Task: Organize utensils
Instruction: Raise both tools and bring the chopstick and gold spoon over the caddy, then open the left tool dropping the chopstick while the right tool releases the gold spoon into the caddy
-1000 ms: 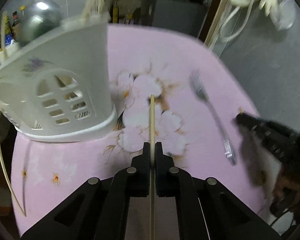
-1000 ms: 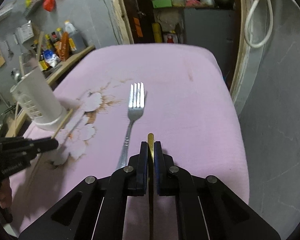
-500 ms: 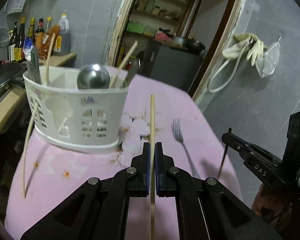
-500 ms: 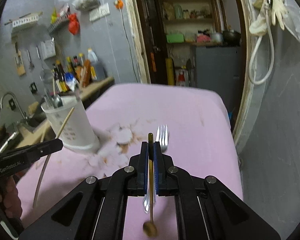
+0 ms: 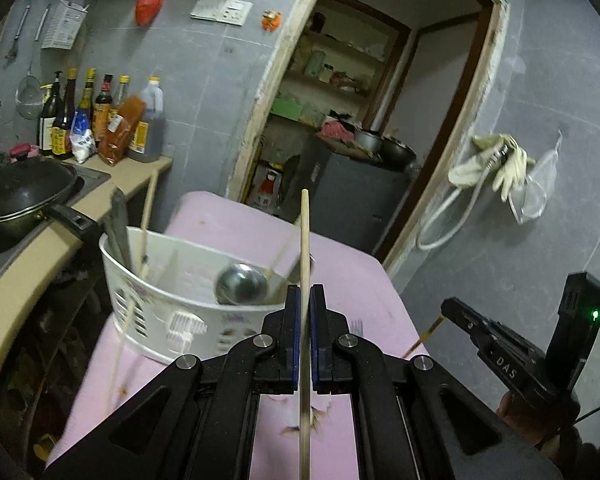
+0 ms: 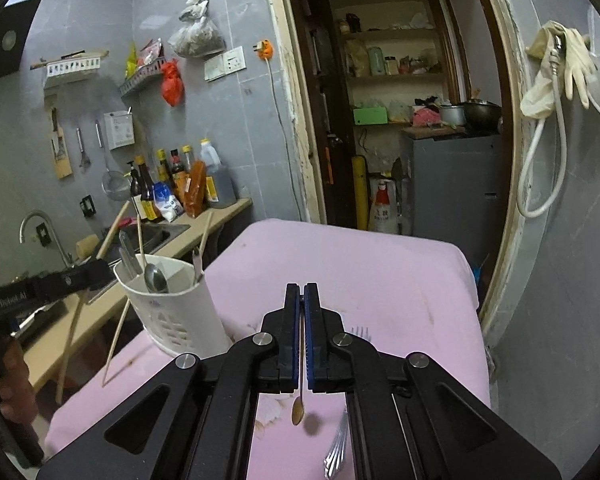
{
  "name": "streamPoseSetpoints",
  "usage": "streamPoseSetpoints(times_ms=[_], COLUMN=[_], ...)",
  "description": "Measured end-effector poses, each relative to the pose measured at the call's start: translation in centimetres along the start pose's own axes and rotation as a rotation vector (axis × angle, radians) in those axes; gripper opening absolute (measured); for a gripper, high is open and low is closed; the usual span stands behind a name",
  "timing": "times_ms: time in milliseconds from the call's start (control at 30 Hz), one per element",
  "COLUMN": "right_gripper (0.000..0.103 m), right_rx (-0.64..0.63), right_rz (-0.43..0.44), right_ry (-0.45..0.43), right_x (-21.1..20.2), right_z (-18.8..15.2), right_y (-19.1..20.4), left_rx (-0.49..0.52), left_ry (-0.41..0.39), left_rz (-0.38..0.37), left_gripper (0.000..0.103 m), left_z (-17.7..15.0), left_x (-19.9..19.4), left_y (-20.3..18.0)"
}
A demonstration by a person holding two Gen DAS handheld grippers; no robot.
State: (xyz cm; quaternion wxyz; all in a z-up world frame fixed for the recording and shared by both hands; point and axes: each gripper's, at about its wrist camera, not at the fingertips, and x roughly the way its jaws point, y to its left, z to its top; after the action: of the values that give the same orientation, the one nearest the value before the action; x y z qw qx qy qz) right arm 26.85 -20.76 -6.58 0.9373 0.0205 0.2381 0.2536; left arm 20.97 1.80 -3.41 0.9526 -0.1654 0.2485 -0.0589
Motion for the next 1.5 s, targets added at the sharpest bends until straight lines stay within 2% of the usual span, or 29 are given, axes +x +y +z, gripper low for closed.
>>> streamPoseSetpoints(times_ms=[233,467,567,867,1000,1233,1500], right_gripper=[0.000,0.000,0.000,0.000,0.000,0.000,0.000], right_rx=[0.009,-0.013,-0.030,-0.086,-0.112,-0.116,-0.122], right_rz=[0.003,0.012,0.024,0.084,0.090,0.058,0.033], right_ry=[-0.017,-0.090,-0.131,-0.207,-0.188,-0.107,-0.043], right_x=[-0.3,-1.3,-1.7,-1.1,1.0,5.3,7.6], right_z=[1.1,5.1,7.5,12.4,12.3,10.0,7.5], right_y=[1.1,3.5,4.7,8.9,10.8,11.8,12.5], left_rx=[-0.052,-0.106,-0.170,-0.252,-0.252,-0.209,-0.187], left_ry=[-0.062,-0.183,-0.233,-0.301,-0.303,-0.296,-0.349], left_rz=[0.006,-0.011,-0.038,-0.026,-0.013,0.010,0.019], left_gripper=[0.002,0.002,0.002,0.002,0.002,0.002,0.002], left_z=[2.7,7.0,9.1,12.7,12.7,10.9,8.5], left_x=[-1.0,-1.1,-0.7,1.5,3.1,5.8,7.4], left_y=[2.9,7.0,9.6,15.4,16.5,17.0,17.4])
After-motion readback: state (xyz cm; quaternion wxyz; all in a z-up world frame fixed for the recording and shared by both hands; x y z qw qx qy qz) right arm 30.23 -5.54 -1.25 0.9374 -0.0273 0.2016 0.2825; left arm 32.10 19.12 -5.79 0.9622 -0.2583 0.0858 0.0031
